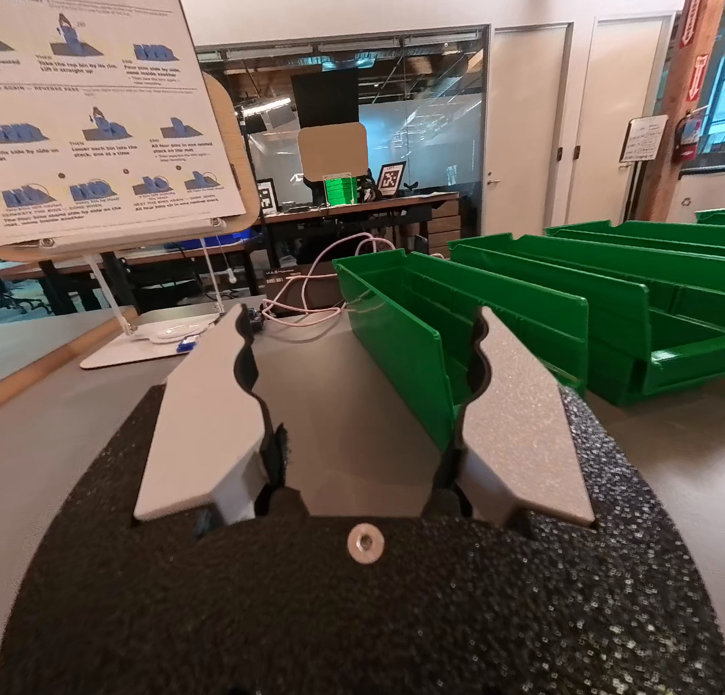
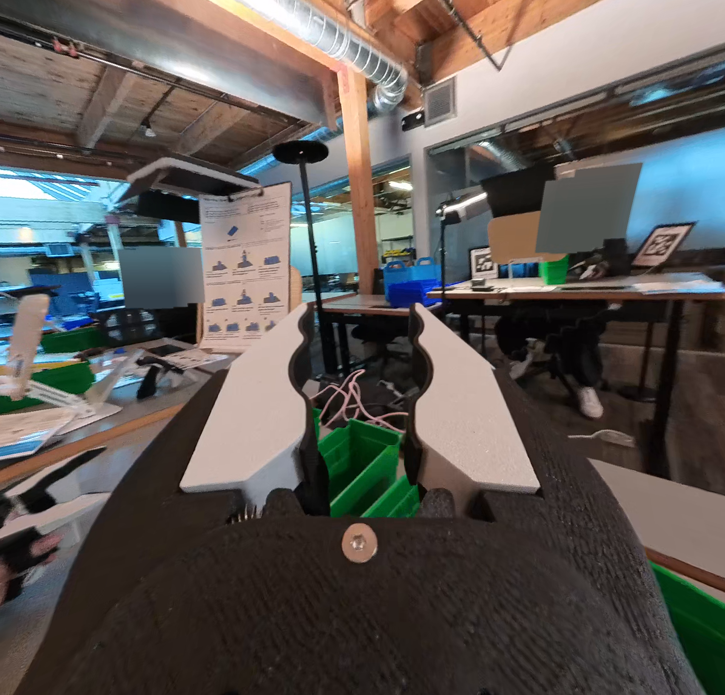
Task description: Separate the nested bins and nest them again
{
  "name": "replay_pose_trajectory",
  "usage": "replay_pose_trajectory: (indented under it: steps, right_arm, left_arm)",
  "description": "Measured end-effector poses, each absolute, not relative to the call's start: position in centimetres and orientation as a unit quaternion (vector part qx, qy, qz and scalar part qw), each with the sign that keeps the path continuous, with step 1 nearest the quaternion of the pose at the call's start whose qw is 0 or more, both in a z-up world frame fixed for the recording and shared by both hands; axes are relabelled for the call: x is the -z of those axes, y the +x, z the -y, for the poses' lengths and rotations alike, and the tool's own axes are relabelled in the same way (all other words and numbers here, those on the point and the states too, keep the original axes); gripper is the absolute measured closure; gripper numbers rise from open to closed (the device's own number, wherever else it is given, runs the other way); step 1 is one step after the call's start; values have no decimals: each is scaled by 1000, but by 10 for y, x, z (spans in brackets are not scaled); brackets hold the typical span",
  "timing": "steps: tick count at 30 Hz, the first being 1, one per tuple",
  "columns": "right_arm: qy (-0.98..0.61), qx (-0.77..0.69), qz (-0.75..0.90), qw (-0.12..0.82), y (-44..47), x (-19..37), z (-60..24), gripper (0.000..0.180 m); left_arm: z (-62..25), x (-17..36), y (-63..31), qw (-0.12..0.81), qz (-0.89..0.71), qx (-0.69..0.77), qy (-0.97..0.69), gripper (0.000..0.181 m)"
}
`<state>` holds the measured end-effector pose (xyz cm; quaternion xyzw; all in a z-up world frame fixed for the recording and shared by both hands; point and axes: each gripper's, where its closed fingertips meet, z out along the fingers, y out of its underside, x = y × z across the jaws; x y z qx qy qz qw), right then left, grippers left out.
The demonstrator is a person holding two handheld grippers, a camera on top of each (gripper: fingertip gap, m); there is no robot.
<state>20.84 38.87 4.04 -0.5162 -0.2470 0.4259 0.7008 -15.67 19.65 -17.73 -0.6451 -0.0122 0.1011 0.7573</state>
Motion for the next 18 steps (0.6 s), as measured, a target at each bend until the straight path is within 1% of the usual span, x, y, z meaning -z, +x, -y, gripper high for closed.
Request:
replay_pose_trajectory:
  steps: [3, 7, 10, 13, 15, 18]
  right_arm:
    - [-507, -407, 227, 725, 225, -48, -386, 133]
    - [-487, -423, 207, 736, 237, -57, -382, 133]
    - [-484, -432, 199, 735, 242, -58, -383, 133]
    - [-479, -442, 186, 735, 245, -60, -385, 133]
    - [-478, -448, 186, 732, 244, -60, -385, 132]
    - [-480, -452, 195, 726, 238, -58, -384, 133]
  left_arm:
    - [-196, 177, -158, 759, 15, -93, -644, 72]
    - [-194, 172, -160, 763, 6, -106, -638, 72]
    - [-177, 130, -153, 791, -12, -120, -600, 77]
    - [-168, 88, -130, 799, -29, -99, -592, 76]
    - [-175, 76, -105, 791, -39, -67, -607, 76]
    - [-205, 79, -62, 755, -74, -38, -650, 80]
